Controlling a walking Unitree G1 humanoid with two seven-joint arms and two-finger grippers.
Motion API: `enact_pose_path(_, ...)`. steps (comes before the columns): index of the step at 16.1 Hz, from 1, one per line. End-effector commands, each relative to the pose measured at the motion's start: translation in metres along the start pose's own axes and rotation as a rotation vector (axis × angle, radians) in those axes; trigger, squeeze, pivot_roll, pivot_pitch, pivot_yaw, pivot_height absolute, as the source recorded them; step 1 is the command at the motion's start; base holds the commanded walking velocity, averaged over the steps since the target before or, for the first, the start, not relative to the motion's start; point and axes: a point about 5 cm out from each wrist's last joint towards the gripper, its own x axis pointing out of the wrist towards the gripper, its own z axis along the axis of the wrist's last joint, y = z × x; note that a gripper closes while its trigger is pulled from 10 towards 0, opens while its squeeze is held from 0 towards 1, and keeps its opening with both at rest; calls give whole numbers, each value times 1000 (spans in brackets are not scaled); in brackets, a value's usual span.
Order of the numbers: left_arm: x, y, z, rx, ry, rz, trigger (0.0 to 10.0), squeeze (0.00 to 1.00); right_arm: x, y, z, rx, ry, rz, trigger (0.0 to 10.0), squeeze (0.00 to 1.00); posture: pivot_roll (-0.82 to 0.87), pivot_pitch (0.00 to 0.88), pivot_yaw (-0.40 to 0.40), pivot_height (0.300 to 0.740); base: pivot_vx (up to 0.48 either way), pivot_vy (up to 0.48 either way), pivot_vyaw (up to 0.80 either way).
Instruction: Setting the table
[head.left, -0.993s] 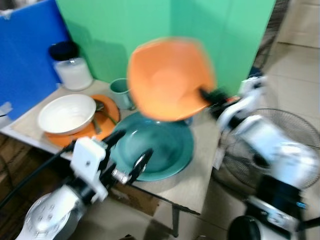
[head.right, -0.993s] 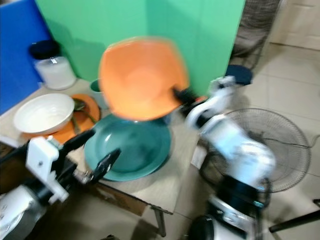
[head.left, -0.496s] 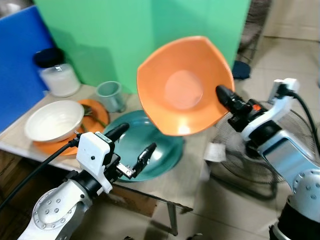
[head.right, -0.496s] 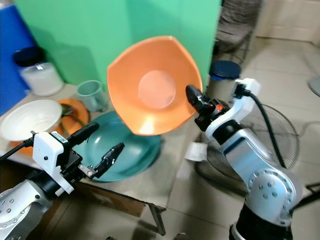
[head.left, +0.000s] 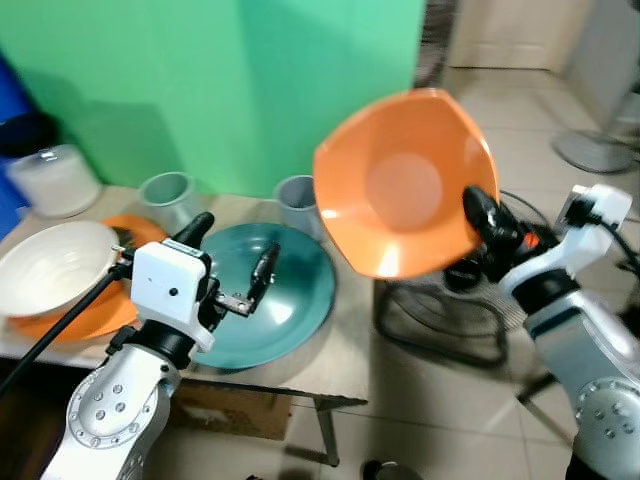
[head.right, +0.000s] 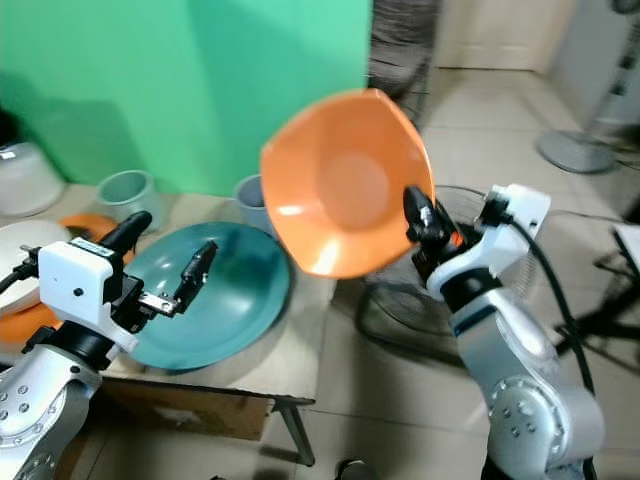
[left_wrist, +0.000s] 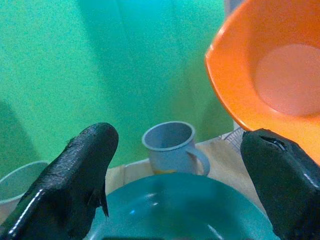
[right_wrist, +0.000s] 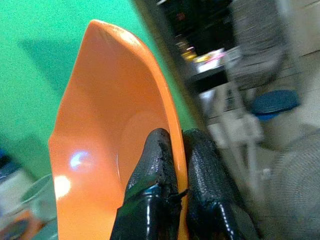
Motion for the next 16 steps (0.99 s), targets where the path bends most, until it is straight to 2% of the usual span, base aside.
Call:
enact_pose_path(1, 2, 4, -4, 38, 19, 37, 10000, 0, -3, 6, 9, -36, -77, 4, 10000, 0, -105, 0, 75, 740, 0, 0, -800)
enact_pose_path(3, 3, 6, -9, 68, 35, 86, 10000, 0, -4, 6, 5, -46, -92, -36, 10000, 0, -106, 0, 72, 740, 0, 0, -800)
enact_pose_path(8, 5, 6, -10, 64, 33, 99, 10000, 0, -5, 4, 0, -44, -104, -70, 10000, 0, -108, 0, 67, 740, 0, 0, -800)
enact_pose_path(16, 4, 14, -18, 27, 68, 185, 10000, 0, 11, 10, -9, -88, -61, -102, 10000, 0, -106, 0, 50, 740, 0, 0, -800)
